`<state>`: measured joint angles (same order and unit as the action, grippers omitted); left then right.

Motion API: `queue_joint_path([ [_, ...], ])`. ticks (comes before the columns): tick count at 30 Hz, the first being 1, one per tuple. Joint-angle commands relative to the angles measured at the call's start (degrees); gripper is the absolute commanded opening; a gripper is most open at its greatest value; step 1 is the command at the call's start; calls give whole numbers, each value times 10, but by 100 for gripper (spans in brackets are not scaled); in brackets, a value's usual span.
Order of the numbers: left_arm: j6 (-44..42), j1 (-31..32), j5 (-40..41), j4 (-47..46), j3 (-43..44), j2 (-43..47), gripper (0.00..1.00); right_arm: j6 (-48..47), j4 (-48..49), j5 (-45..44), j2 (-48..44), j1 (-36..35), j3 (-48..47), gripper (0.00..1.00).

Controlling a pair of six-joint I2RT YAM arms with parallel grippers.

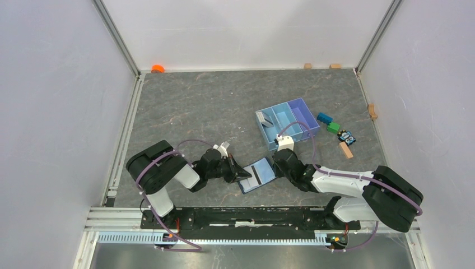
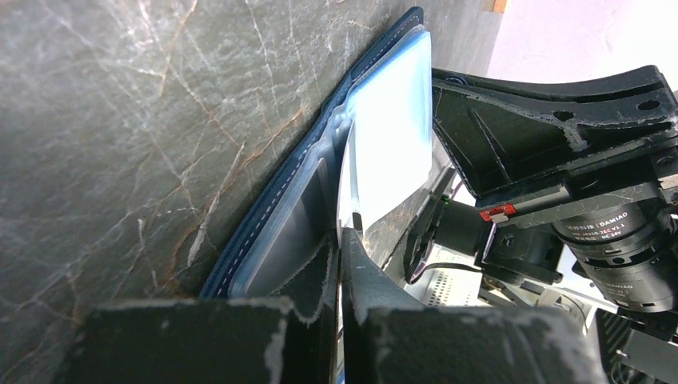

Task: Put the credit cards into the card holder
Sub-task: Insert the credit card into the card holder.

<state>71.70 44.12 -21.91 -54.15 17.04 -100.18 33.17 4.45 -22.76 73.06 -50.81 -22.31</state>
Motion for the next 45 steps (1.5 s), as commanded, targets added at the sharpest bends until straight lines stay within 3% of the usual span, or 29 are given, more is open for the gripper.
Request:
queue_joint_path([
  [1,-75,-2,59,135,7,15,2,0,-87,-1,8,-3,12,0],
  [14,-98,-1,60,162,16,11,2,2,-86,0,6,-3,14,0],
  [32,-37,33,91,85,-10,-14,2,3,-88,2,9,-5,8,0],
  [45,-97,29,107,212,10,50,2,6,-99,-10,-7,-6,14,0],
])
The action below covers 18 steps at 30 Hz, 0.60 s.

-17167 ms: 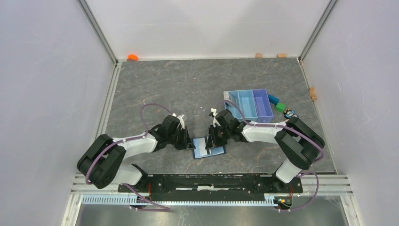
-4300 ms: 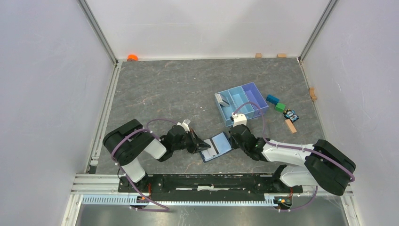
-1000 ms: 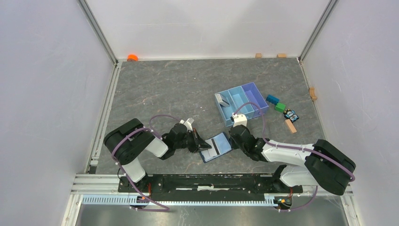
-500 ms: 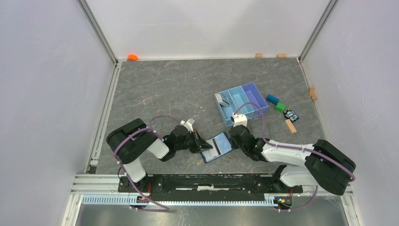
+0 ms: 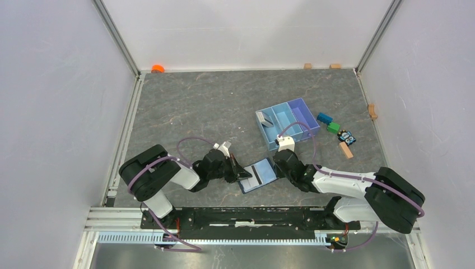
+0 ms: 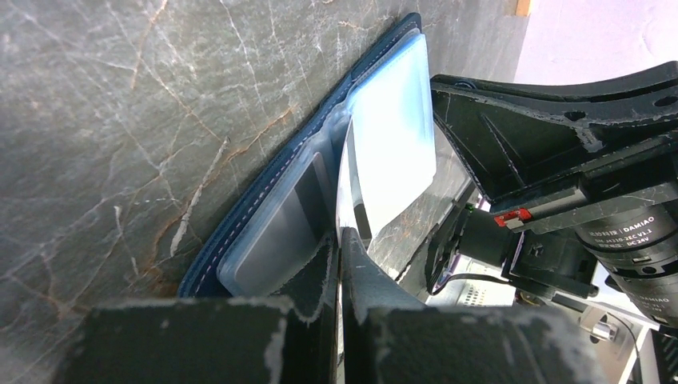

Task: Put the credit cards into the card holder
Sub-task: Insert the credit card into the card holder.

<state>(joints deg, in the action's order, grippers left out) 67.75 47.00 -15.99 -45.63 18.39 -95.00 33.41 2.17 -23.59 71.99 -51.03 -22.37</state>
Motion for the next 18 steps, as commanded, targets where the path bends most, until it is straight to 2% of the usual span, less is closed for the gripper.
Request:
queue_joint_path([
  [1,-59,0,45,126,-2,-2,2,4,-76,-1,4,-4,14,0],
  [18,-121,-13,9,198,30,3,2,4,-81,-4,3,-5,12,0],
])
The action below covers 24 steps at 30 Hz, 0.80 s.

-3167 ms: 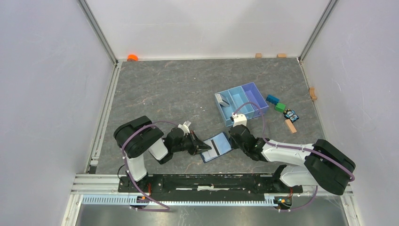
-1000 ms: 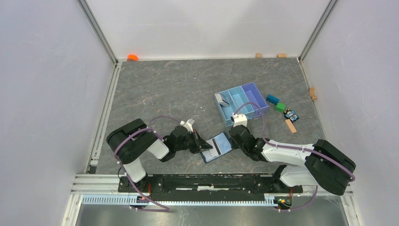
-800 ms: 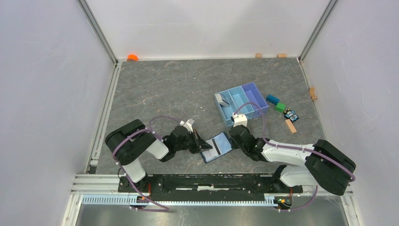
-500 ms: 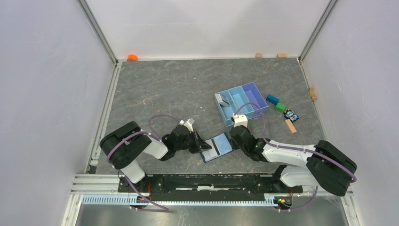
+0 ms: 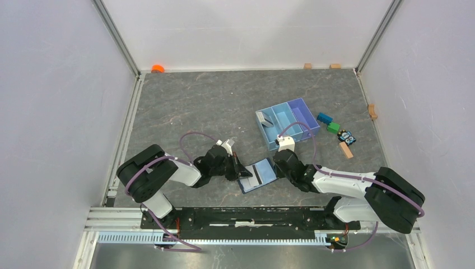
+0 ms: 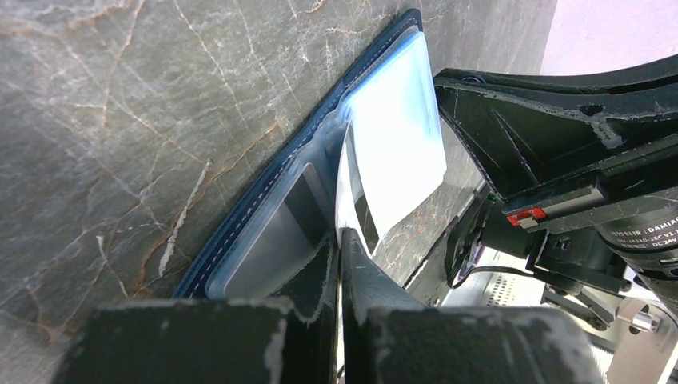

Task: Put the credit cards into the card holder
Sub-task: Insert the credit card into the card holder.

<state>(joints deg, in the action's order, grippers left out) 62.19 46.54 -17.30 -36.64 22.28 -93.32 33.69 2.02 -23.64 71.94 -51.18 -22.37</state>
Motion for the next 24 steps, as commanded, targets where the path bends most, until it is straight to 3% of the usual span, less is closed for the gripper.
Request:
queue_joint_path([
  [1,-69,-10,18,110,-7,-16,2,1,-79,-4,4,-3,12,0],
  [24,-133,-34,9,186,15,-2,2,2,-80,-6,9,-4,9,0],
])
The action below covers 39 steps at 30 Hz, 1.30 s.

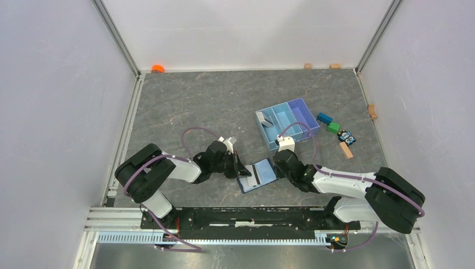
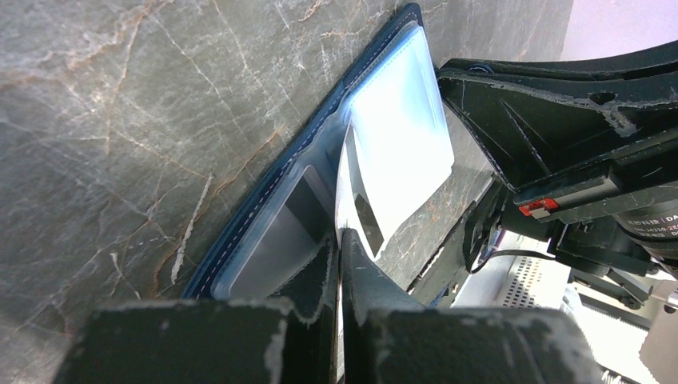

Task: Put the credit cards into the card holder
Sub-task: Insert the credit card into the card holder.

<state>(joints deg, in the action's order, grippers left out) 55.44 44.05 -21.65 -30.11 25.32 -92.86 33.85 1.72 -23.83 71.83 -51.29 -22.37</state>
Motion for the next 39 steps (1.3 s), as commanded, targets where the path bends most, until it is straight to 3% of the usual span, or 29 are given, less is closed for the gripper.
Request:
queue_joint_path([
  [1,-63,-8,55,119,-17,-6,2,1,-76,-3,11,-3,10,0],
  [31,96,54,105,-114,-67,-92,2,7,-71,1,10,-14,11,0],
  [39,116,72,134,-122,-61,-100,2,11,-72,-1,5,-17,13,0],
])
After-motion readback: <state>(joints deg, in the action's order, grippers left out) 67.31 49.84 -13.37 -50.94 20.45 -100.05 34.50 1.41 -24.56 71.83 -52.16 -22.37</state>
